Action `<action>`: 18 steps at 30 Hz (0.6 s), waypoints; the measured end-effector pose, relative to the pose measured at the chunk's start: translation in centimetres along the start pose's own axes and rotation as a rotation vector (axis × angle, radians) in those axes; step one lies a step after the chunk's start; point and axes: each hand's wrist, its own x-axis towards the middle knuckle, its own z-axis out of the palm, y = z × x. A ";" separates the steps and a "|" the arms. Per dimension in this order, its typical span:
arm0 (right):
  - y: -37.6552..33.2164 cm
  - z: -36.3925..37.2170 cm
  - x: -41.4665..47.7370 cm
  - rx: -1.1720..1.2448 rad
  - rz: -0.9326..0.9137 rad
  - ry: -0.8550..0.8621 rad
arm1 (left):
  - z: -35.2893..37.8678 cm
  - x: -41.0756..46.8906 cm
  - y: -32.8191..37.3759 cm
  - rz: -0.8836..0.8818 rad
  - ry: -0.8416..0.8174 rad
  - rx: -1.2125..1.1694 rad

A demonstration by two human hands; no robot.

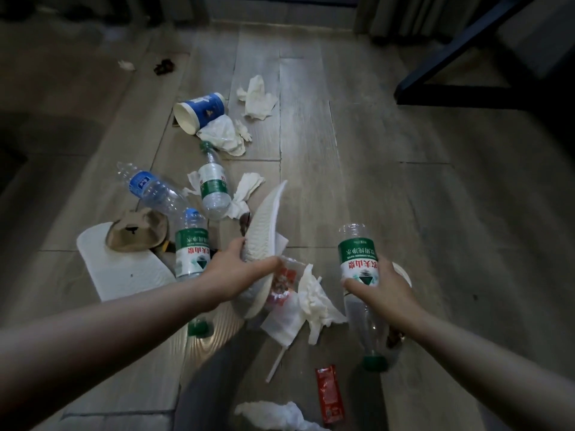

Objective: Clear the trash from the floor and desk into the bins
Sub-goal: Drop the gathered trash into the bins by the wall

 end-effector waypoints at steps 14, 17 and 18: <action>-11.9 -6.0 -4.1 0.017 0.086 -0.128 | -6.1 -8.4 8.8 -0.088 0.000 0.032; -15.6 -9.4 -7.9 0.021 0.133 -0.145 | -7.9 -13.4 12.7 -0.128 -0.021 0.055; -17.4 -11.4 -9.4 0.036 0.135 -0.130 | -9.0 -15.1 14.7 -0.123 0.005 0.080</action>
